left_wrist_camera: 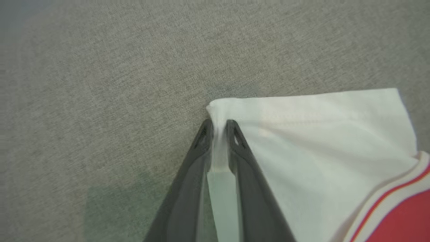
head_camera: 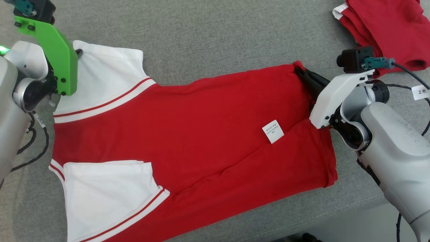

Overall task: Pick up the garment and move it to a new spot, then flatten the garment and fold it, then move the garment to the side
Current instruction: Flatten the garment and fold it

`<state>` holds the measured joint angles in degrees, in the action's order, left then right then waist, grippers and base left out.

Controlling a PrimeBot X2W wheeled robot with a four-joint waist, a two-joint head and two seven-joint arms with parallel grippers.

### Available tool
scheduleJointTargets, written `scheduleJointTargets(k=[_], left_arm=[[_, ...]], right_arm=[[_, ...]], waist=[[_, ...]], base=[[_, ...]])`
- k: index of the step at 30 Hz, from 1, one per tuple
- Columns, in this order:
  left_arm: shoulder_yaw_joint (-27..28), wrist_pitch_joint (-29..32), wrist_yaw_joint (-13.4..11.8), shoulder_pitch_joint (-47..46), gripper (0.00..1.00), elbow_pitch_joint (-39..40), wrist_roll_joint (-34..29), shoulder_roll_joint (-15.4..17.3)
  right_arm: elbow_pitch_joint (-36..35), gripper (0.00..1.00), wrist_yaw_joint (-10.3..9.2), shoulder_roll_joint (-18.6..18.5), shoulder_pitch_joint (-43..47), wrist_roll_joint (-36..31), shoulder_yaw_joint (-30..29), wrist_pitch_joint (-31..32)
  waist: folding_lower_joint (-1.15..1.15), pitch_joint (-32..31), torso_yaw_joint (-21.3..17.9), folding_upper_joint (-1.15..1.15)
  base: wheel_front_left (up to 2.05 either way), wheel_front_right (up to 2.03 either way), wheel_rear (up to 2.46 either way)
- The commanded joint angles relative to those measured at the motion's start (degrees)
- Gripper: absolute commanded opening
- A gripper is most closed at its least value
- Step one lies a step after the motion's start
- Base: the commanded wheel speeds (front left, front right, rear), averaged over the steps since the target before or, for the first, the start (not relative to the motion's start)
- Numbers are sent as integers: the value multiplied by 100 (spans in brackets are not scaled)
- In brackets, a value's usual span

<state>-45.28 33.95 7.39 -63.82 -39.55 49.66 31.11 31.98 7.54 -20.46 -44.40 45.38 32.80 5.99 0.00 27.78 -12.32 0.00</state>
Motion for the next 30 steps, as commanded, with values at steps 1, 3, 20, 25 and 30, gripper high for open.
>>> scheduleJointTargets(k=[1,3,20,25,30], left_arm=[[-27,-95,13,-97,0,-49,-1,82],[-44,-228,13,-136,0,-71,20,119],[-255,-1126,1,142,0,-173,463,139],[-459,-1195,2,351,0,282,710,275],[-685,-1101,3,689,0,968,1062,578]], right_arm=[[108,0,-11,-45,-69,38,-18,-136],[236,0,-11,-54,-89,43,-68,-345],[1121,0,-11,150,-65,-140,-147,-1490],[990,0,-11,-33,152,-109,64,-1640],[869,0,-11,-301,437,-134,245,-1814]], waist=[[0,-36,33,0],[0,-72,69,0],[0,-839,434,0],[0,-1167,525,0],[0,-1498,626,0]], base=[[0,0,0],[0,0,0],[0,0,0],[0,0,0],[0,0,0]])
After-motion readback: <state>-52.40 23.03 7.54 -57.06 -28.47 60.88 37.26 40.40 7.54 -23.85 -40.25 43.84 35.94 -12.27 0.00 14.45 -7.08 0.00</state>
